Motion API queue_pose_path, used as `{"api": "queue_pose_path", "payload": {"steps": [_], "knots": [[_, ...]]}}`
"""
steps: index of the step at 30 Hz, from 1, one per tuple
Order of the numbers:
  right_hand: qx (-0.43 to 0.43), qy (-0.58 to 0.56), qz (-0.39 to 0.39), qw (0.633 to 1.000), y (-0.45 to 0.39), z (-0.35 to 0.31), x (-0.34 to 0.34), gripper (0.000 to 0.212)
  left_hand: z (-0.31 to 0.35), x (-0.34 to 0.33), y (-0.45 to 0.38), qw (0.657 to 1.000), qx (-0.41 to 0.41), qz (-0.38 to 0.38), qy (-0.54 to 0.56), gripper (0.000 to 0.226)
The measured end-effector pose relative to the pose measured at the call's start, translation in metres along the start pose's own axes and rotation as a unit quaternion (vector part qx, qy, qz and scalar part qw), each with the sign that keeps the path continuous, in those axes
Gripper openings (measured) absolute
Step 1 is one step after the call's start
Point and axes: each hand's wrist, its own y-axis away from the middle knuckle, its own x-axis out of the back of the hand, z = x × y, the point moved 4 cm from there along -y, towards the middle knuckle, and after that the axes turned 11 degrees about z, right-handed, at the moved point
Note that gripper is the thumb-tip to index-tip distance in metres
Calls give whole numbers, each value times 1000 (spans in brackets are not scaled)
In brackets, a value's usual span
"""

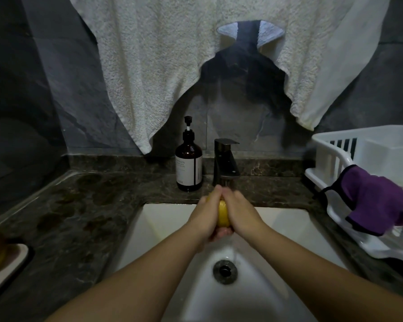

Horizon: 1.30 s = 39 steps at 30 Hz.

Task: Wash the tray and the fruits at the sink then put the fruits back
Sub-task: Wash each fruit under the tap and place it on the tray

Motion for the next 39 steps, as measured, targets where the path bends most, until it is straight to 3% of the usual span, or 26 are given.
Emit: {"api": "queue_pose_path", "payload": {"steps": [1,3,6,10,12,14,18,21,23,26,30,33,34,37,39], "knots": [[42,30,14,999,-3,-1,1,36,-1,-1,3,999,39,-25,17,71],[31,14,1,999,-4,0,1,33,-2,-1,1,996,64,-40,44,77],[-60,-19,-31,998,-1,1,-1,40,0,0,-2,1000,-22,14,2,62],[97,78,28,992,-5,-7,8,33,-2,-2,5,987,101,-80,92,68],[49,18,-7,999,-3,-5,9,32,-2,-2,4,991,89,-74,74,70],[-28,-21,-34,999,0,0,7,36,0,-2,1,1000,3,-21,13,60],[36,-5,8,999,-5,-2,13,32,5,-4,3,999,-31,-33,8,45],[-19,-64,-29,997,-2,-2,13,29,8,-6,-1,998,-68,-11,-12,45],[-22,-52,-32,998,0,-3,12,29,6,-6,0,998,-52,-14,-21,49],[54,7,7,998,-4,-2,13,26,5,-5,1,998,0,-60,8,58],[-60,-46,-46,996,1,4,6,36,3,-4,-2,998,-52,-21,-25,53],[63,33,-2,997,-1,0,10,34,-1,-5,0,998,19,-51,12,68],[65,25,-5,998,-2,0,9,31,1,-5,-1,999,8,-45,2,71],[-57,-67,-34,996,-1,5,10,39,3,-4,-10,998,-54,-10,-37,65],[-37,-37,7,999,-3,4,16,36,0,-6,-3,998,10,-50,-22,75]]}}
